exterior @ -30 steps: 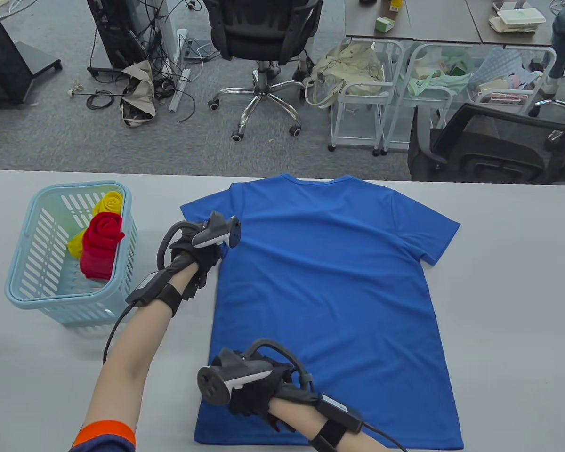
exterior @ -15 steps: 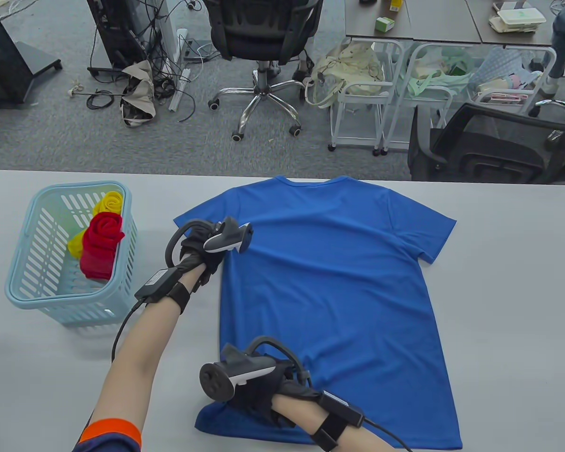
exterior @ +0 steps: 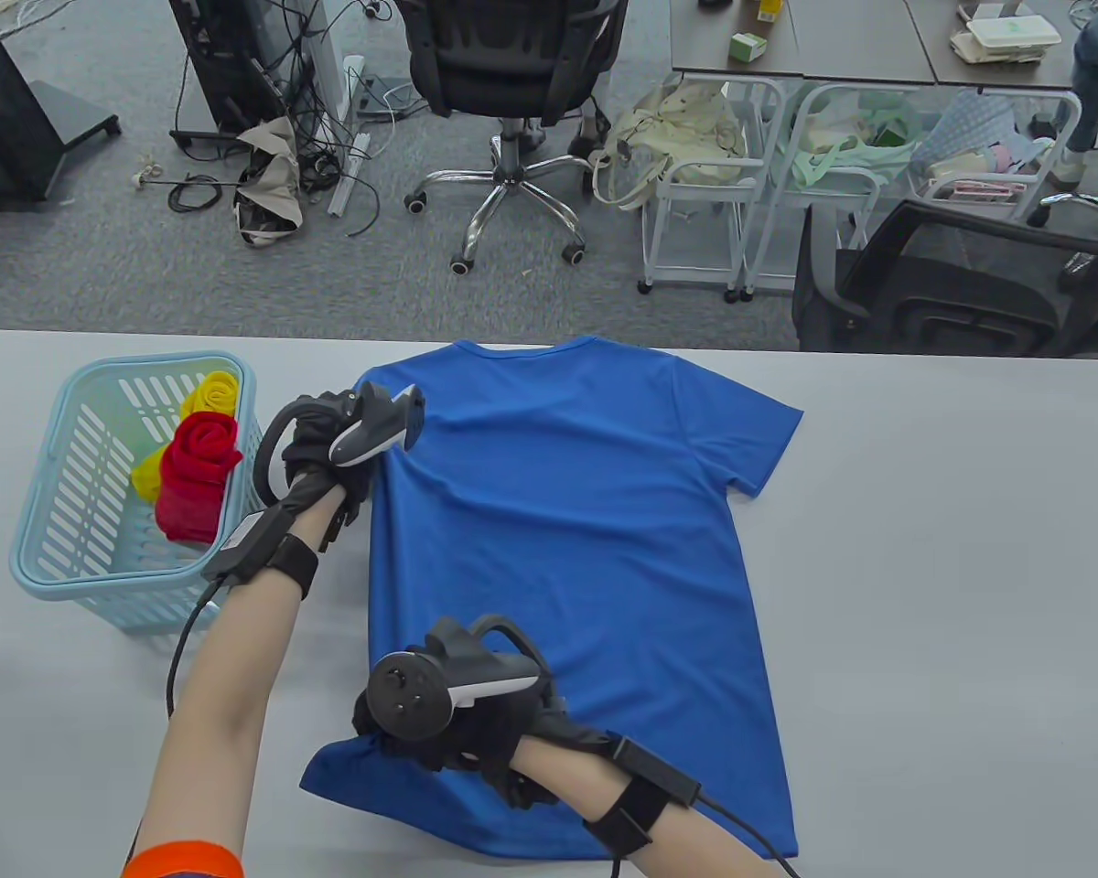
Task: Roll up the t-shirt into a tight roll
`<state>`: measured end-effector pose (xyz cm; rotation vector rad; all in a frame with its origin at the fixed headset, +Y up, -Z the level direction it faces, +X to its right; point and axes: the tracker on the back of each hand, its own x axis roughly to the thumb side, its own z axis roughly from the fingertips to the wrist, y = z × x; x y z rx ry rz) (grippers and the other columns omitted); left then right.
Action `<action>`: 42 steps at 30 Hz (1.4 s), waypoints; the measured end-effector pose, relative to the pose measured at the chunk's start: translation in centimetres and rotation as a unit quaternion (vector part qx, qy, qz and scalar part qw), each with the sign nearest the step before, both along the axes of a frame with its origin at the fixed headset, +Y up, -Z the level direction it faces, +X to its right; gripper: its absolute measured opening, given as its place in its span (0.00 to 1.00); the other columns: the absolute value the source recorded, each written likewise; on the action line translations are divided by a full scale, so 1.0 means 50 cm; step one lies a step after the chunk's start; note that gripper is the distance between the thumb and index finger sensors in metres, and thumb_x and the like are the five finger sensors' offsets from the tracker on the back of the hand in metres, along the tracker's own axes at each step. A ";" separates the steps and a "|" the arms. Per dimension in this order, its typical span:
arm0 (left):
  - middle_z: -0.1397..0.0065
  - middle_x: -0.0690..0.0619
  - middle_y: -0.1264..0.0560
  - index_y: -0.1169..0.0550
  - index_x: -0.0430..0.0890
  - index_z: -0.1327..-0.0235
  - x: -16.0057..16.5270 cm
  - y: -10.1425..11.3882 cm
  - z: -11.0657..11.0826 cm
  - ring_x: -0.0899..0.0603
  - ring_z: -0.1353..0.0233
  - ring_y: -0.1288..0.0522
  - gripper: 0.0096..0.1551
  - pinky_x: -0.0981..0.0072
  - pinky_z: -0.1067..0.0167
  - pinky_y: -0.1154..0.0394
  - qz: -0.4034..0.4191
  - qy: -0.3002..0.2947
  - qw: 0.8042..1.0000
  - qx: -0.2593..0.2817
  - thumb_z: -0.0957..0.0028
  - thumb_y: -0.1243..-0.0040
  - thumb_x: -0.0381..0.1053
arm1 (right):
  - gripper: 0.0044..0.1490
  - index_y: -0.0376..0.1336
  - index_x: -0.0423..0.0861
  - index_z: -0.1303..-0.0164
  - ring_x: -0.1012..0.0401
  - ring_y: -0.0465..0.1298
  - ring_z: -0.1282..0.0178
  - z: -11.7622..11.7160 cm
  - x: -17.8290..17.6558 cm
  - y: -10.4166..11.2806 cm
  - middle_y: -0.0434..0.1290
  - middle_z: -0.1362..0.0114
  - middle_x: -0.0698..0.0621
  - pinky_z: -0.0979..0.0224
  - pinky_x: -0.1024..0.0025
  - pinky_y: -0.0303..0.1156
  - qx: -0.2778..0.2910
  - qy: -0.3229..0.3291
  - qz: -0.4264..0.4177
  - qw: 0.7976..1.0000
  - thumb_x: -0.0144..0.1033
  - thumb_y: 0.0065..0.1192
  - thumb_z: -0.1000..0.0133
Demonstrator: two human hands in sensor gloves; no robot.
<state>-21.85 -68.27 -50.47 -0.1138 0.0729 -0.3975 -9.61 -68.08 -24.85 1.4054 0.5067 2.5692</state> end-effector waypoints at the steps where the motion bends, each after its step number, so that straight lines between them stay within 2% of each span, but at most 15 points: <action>1: 0.33 0.62 0.24 0.34 0.61 0.32 0.014 0.014 -0.001 0.52 0.33 0.21 0.24 0.50 0.23 0.31 0.017 -0.004 1.000 0.001 0.43 0.51 0.58 | 0.24 0.60 0.55 0.32 0.57 0.71 0.36 -0.005 0.015 0.001 0.62 0.24 0.49 0.31 0.55 0.66 -0.008 -0.004 -0.002 1.000 0.41 0.62 0.38; 5: 0.33 0.63 0.24 0.34 0.61 0.32 0.096 0.031 -0.007 0.52 0.33 0.21 0.24 0.50 0.24 0.30 0.015 -0.033 0.999 0.006 0.43 0.51 0.58 | 0.23 0.61 0.56 0.33 0.57 0.72 0.37 -0.016 0.087 -0.003 0.63 0.24 0.49 0.31 0.55 0.67 -0.043 -0.023 -0.014 0.999 0.40 0.63 0.38; 11: 0.33 0.63 0.25 0.34 0.61 0.32 0.285 0.036 -0.016 0.53 0.33 0.21 0.24 0.50 0.24 0.30 0.009 -0.096 0.995 0.013 0.43 0.52 0.58 | 0.23 0.62 0.56 0.34 0.58 0.73 0.37 -0.011 0.243 0.007 0.64 0.25 0.50 0.32 0.55 0.68 -0.059 -0.083 -0.036 0.994 0.41 0.64 0.40; 17: 0.32 0.64 0.25 0.35 0.62 0.32 0.512 0.033 -0.004 0.53 0.31 0.22 0.24 0.50 0.23 0.30 -0.004 -0.165 0.986 0.018 0.42 0.52 0.58 | 0.23 0.64 0.56 0.35 0.58 0.74 0.37 0.012 0.466 0.003 0.65 0.25 0.50 0.32 0.55 0.69 -0.098 -0.187 -0.044 0.976 0.42 0.65 0.41; 19: 0.26 0.63 0.28 0.37 0.63 0.31 0.567 0.018 0.004 0.51 0.26 0.24 0.25 0.49 0.22 0.32 -0.014 -0.180 0.983 0.016 0.42 0.54 0.59 | 0.24 0.65 0.55 0.34 0.56 0.73 0.36 0.014 0.535 -0.006 0.64 0.23 0.48 0.32 0.54 0.69 -0.123 -0.220 -0.003 0.968 0.45 0.64 0.41; 22: 0.13 0.58 0.40 0.47 0.62 0.22 0.607 -0.010 0.017 0.47 0.17 0.31 0.35 0.47 0.20 0.35 -0.056 -0.200 0.978 0.008 0.43 0.56 0.63 | 0.33 0.62 0.51 0.26 0.51 0.71 0.31 0.019 0.641 -0.020 0.59 0.18 0.42 0.30 0.50 0.67 -0.167 -0.292 0.011 0.941 0.49 0.64 0.41; 26: 0.10 0.55 0.45 0.52 0.61 0.19 0.591 -0.036 0.039 0.45 0.15 0.35 0.39 0.45 0.20 0.37 -0.057 -0.214 0.975 -0.010 0.44 0.58 0.64 | 0.35 0.59 0.49 0.22 0.48 0.69 0.28 0.022 0.709 -0.025 0.57 0.16 0.40 0.28 0.48 0.65 -0.168 -0.362 -0.014 0.917 0.51 0.59 0.38; 31: 0.11 0.51 0.44 0.49 0.59 0.18 0.500 -0.060 0.072 0.43 0.16 0.34 0.41 0.44 0.21 0.36 -0.026 -0.210 0.976 -0.056 0.46 0.61 0.66 | 0.38 0.56 0.48 0.19 0.44 0.65 0.23 -0.011 0.684 -0.056 0.54 0.14 0.39 0.26 0.46 0.62 -0.163 -0.390 0.003 0.906 0.51 0.57 0.37; 33: 0.12 0.50 0.40 0.45 0.58 0.19 0.468 -0.080 0.091 0.41 0.17 0.32 0.41 0.43 0.23 0.34 0.002 -0.206 0.973 -0.103 0.48 0.63 0.68 | 0.40 0.53 0.47 0.17 0.42 0.61 0.19 -0.033 0.653 -0.077 0.51 0.13 0.38 0.24 0.44 0.60 -0.164 -0.381 0.017 0.910 0.51 0.57 0.37; 35: 0.10 0.46 0.43 0.48 0.56 0.16 0.447 -0.113 0.106 0.38 0.15 0.35 0.46 0.40 0.22 0.36 0.019 -0.182 0.966 -0.181 0.50 0.68 0.71 | 0.42 0.51 0.47 0.15 0.39 0.57 0.16 -0.050 0.622 -0.097 0.49 0.12 0.38 0.23 0.42 0.58 -0.167 -0.373 0.040 0.912 0.52 0.57 0.37; 37: 0.08 0.43 0.54 0.60 0.54 0.17 0.426 -0.156 0.116 0.32 0.12 0.45 0.53 0.35 0.21 0.41 0.011 -0.161 0.945 -0.285 0.54 0.75 0.76 | 0.49 0.46 0.47 0.13 0.36 0.51 0.14 -0.062 0.591 -0.120 0.44 0.11 0.38 0.22 0.40 0.53 -0.165 -0.363 0.073 0.914 0.55 0.59 0.39; 38: 0.11 0.41 0.66 0.68 0.54 0.20 0.421 -0.174 0.118 0.30 0.12 0.56 0.54 0.35 0.20 0.44 -0.002 -0.149 0.937 -0.318 0.55 0.78 0.78 | 0.54 0.41 0.46 0.11 0.34 0.46 0.13 -0.064 0.576 -0.132 0.40 0.11 0.37 0.21 0.38 0.49 -0.163 -0.358 0.095 0.914 0.57 0.59 0.40; 39: 0.14 0.42 0.74 0.75 0.55 0.25 0.417 -0.189 0.120 0.31 0.12 0.63 0.55 0.33 0.19 0.49 -0.028 -0.136 0.935 -0.327 0.55 0.77 0.78 | 0.60 0.36 0.46 0.11 0.33 0.41 0.13 -0.064 0.563 -0.143 0.35 0.11 0.36 0.21 0.36 0.46 -0.159 -0.350 0.123 0.915 0.59 0.60 0.41; 40: 0.15 0.43 0.75 0.78 0.55 0.28 0.413 -0.196 0.118 0.32 0.13 0.64 0.54 0.35 0.18 0.49 -0.063 -0.149 0.942 -0.295 0.60 0.84 0.78 | 0.64 0.31 0.47 0.12 0.33 0.37 0.14 -0.062 0.553 -0.156 0.30 0.12 0.36 0.20 0.36 0.43 -0.152 -0.337 0.161 0.915 0.61 0.61 0.43; 42: 0.14 0.44 0.72 0.75 0.56 0.26 0.404 -0.195 0.107 0.34 0.12 0.62 0.53 0.36 0.18 0.50 -0.049 -0.162 0.949 -0.268 0.61 0.84 0.76 | 0.72 0.24 0.49 0.15 0.34 0.31 0.14 -0.050 0.544 -0.175 0.24 0.14 0.38 0.20 0.35 0.39 -0.126 -0.317 0.243 0.908 0.62 0.66 0.48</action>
